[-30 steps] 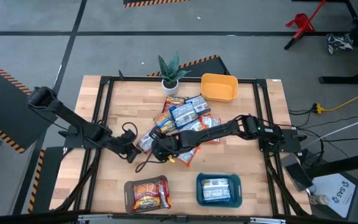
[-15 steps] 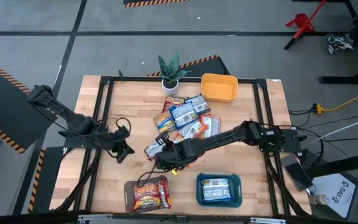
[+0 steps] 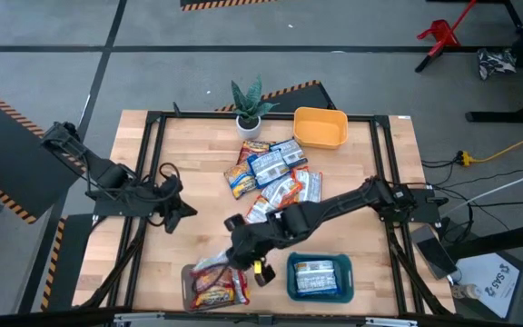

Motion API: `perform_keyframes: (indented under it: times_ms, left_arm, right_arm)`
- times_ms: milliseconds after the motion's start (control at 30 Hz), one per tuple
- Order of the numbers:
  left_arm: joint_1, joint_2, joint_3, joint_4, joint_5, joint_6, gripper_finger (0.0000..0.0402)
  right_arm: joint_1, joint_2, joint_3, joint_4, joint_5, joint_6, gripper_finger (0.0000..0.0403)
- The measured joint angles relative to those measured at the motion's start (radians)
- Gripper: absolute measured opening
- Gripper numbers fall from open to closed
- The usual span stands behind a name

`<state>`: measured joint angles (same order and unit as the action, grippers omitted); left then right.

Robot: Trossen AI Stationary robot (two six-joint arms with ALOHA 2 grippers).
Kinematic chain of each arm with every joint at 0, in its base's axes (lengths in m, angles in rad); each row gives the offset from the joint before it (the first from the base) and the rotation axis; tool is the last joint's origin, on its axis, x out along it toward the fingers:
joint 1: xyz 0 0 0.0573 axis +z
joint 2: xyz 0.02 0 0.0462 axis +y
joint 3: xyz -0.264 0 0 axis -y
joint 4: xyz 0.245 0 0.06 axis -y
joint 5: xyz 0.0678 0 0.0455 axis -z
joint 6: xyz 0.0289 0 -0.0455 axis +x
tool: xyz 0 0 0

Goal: Sort Maruchan noodles
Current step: Put the red noodle pack into the black bin

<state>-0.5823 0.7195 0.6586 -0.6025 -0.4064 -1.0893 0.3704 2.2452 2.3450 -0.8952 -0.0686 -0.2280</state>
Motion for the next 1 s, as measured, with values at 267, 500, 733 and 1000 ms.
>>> perform_keyframes:
  times_ms: [267, 500, 733, 1000]
  left_arm:
    - [0.0, 0.0, 0.0, 0.003, -0.031, 0.0, 0.0]
    - [0.0, 0.0, 0.0, -0.001, -0.039, 0.0, 0.0]
    - [-0.001, 0.0, 0.0, -0.011, -0.039, 0.0, 0.0]
    - [-0.001, 0.0, 0.0, -0.011, -0.039, 0.001, 0.0]
  right_arm:
    - [-0.019, 0.023, -0.001, 0.143, -0.288, 0.196, 0.0]
    - [-0.036, 0.082, -0.002, 0.173, -0.341, 0.25, 0.0001]
    - [-0.087, 0.113, -0.002, 0.171, -0.443, 0.328, 0.0001]
    - [-0.111, 0.13, 0.0, 0.203, -0.486, 0.365, 0.0001]
